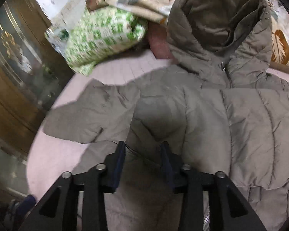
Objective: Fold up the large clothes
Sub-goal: 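Lay the sleeve across the jacket chest with the right tool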
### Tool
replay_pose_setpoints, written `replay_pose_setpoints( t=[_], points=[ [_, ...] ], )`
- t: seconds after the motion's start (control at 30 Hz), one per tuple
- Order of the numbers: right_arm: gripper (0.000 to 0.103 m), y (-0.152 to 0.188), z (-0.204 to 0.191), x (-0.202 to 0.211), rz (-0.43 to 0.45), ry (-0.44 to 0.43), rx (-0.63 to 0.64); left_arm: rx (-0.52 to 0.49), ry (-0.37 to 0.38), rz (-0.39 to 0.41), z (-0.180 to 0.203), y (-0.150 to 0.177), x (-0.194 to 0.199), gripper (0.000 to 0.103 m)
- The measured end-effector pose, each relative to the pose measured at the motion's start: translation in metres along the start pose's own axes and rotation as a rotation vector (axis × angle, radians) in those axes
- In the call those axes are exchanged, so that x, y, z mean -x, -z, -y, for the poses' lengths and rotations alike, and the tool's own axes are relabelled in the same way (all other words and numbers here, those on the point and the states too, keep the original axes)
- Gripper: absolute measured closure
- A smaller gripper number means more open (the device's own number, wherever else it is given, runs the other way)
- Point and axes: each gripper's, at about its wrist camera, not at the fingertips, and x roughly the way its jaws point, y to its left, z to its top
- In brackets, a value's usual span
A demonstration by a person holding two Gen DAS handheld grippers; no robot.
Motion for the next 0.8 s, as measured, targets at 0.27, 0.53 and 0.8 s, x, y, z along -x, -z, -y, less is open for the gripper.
replay_pose_setpoints(
  t=[0.27,0.53,0.8],
  points=[
    [0.034,-0.003,0.108,0.073,0.115,0.458,-0.119,0.011,-0.003,-0.024,0.0,0.0,-0.008,0.0],
    [0.028,0.028,0.191,0.069,-0.077,0.53,-0.264,0.017,-0.015,-0.051,0.013,-0.005,-0.021,0.0],
    [0.022,0.092,0.123,0.168,0.128,0.332,-0.241,0.016,-0.088,-0.068,0.026,0.007,-0.02,0.0]
  ],
)
